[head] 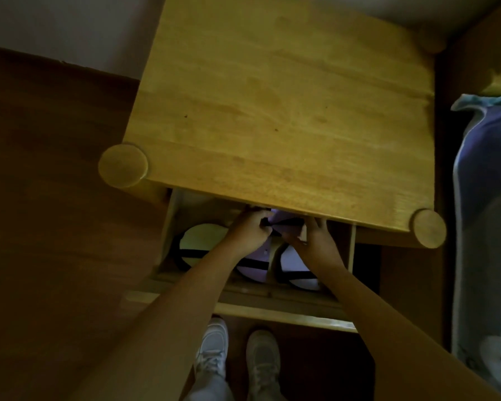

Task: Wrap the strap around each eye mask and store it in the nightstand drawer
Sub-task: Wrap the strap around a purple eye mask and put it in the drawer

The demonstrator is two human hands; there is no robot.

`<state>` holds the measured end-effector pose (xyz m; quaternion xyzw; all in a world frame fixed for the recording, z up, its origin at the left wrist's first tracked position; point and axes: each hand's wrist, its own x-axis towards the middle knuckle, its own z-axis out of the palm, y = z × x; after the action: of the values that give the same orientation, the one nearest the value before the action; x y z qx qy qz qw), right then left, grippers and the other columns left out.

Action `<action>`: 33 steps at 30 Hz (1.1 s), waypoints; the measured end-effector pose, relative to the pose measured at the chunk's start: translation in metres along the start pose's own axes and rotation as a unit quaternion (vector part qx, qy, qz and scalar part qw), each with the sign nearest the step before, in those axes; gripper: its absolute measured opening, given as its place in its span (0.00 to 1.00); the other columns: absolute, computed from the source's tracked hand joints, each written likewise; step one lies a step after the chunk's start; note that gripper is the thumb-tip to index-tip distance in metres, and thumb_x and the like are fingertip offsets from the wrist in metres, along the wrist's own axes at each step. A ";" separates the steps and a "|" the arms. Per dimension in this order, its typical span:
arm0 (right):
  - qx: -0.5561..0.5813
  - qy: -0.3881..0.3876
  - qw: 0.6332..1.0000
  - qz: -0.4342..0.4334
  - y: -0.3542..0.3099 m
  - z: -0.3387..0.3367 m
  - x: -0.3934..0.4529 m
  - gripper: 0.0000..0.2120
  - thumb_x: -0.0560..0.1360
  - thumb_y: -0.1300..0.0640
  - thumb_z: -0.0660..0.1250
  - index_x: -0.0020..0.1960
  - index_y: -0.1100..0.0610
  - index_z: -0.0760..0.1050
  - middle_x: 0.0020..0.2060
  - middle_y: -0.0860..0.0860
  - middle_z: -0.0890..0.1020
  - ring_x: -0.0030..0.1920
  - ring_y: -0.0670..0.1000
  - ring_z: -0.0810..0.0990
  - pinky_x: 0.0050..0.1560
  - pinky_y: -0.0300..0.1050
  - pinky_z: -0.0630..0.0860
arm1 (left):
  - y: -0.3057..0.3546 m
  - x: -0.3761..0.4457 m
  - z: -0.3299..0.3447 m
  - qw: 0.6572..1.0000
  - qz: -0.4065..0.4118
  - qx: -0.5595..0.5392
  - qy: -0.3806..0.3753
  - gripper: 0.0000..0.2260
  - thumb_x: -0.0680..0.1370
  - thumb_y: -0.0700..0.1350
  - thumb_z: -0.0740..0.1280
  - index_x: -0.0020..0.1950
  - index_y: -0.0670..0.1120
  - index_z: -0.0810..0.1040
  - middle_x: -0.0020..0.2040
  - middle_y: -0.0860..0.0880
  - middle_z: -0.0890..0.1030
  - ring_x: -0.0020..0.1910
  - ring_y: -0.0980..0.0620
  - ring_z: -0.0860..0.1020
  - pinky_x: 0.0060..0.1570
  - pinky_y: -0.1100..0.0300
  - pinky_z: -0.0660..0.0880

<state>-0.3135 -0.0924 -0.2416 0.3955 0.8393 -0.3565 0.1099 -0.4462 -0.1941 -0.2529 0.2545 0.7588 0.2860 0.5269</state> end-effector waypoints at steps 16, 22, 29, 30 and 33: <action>-0.239 -0.047 0.966 -0.088 -0.002 -0.008 -0.025 0.21 0.79 0.50 0.61 0.70 0.54 0.67 0.70 0.56 0.70 0.69 0.58 0.69 0.66 0.53 0.67 | -0.007 -0.029 -0.001 0.927 0.078 0.367 0.011 0.28 0.81 0.59 0.52 0.78 0.51 0.49 0.79 0.50 0.49 0.77 0.50 0.48 0.72 0.49 0.50; -0.262 0.120 0.914 -0.285 -0.016 -0.035 -0.087 0.10 0.76 0.53 0.62 0.53 0.54 0.78 0.51 0.52 0.82 0.54 0.54 0.79 0.56 0.56 0.73 | -0.002 -0.103 -0.017 0.864 0.279 0.403 0.113 0.33 0.78 0.66 0.50 0.77 0.48 0.57 0.77 0.51 0.59 0.76 0.54 0.54 0.72 0.49 0.48; -0.343 0.023 0.894 -0.286 -0.020 -0.052 -0.116 0.46 0.70 0.25 0.52 0.77 0.55 0.54 0.77 0.55 0.57 0.76 0.55 0.53 0.70 0.66 0.52 | 0.012 -0.127 -0.039 0.810 0.283 0.511 0.042 0.52 0.65 0.80 0.51 0.78 0.45 0.53 0.79 0.48 0.52 0.77 0.51 0.49 0.72 0.42 0.47; -0.356 0.013 0.892 -0.280 -0.020 -0.052 -0.116 0.48 0.69 0.25 0.52 0.77 0.56 0.53 0.77 0.56 0.57 0.76 0.55 0.52 0.70 0.65 0.52 | 0.012 -0.126 -0.040 0.806 0.273 0.523 0.038 0.53 0.64 0.80 0.52 0.78 0.45 0.53 0.79 0.48 0.52 0.77 0.50 0.50 0.72 0.42 0.48; -0.386 0.016 0.886 -0.258 -0.012 -0.051 -0.110 0.44 0.71 0.37 0.65 0.77 0.58 0.51 0.77 0.57 0.54 0.77 0.56 0.50 0.70 0.63 0.53 | 0.012 -0.121 -0.043 0.806 0.244 0.538 0.039 0.56 0.61 0.81 0.52 0.77 0.43 0.55 0.78 0.46 0.54 0.77 0.49 0.52 0.72 0.42 0.48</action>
<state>-0.2447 -0.1278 -0.1472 0.0970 0.9847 -0.0138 0.1444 -0.4474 -0.2759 -0.1537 0.6630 0.7235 -0.0397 0.1884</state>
